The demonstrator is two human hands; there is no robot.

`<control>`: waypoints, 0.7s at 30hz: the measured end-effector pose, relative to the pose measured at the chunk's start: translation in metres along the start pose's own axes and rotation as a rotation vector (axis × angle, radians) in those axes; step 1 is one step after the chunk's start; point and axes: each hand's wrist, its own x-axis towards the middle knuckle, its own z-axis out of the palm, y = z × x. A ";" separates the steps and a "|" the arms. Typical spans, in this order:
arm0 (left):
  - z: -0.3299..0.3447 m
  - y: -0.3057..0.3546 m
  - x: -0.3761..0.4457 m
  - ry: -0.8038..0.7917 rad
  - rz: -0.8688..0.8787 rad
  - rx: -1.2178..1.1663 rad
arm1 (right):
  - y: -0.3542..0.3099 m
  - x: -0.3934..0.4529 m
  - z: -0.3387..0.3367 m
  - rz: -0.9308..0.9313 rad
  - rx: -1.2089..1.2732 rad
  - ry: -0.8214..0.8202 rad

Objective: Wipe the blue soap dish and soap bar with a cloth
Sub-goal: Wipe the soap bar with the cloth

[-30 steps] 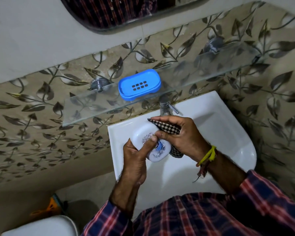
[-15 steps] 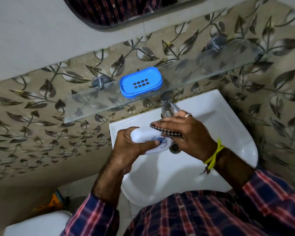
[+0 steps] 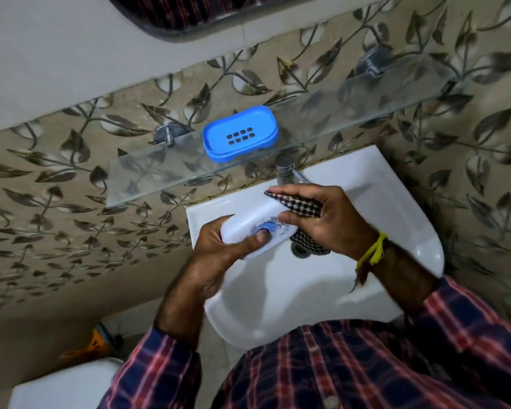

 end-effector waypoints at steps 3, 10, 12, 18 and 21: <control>-0.011 0.019 0.010 -0.115 -0.044 0.373 | -0.013 0.023 -0.017 -0.181 -0.308 -0.242; 0.034 0.009 0.018 0.075 0.089 -0.007 | -0.001 0.027 -0.005 -0.148 -0.220 0.121; 0.039 0.007 0.019 0.099 0.101 -0.088 | 0.005 0.018 0.008 0.012 0.056 0.245; 0.059 -0.002 0.022 0.270 0.162 -0.281 | 0.023 -0.003 0.031 0.365 0.360 0.458; 0.075 -0.010 0.021 0.344 0.169 -0.359 | 0.025 -0.004 0.027 0.422 0.362 0.505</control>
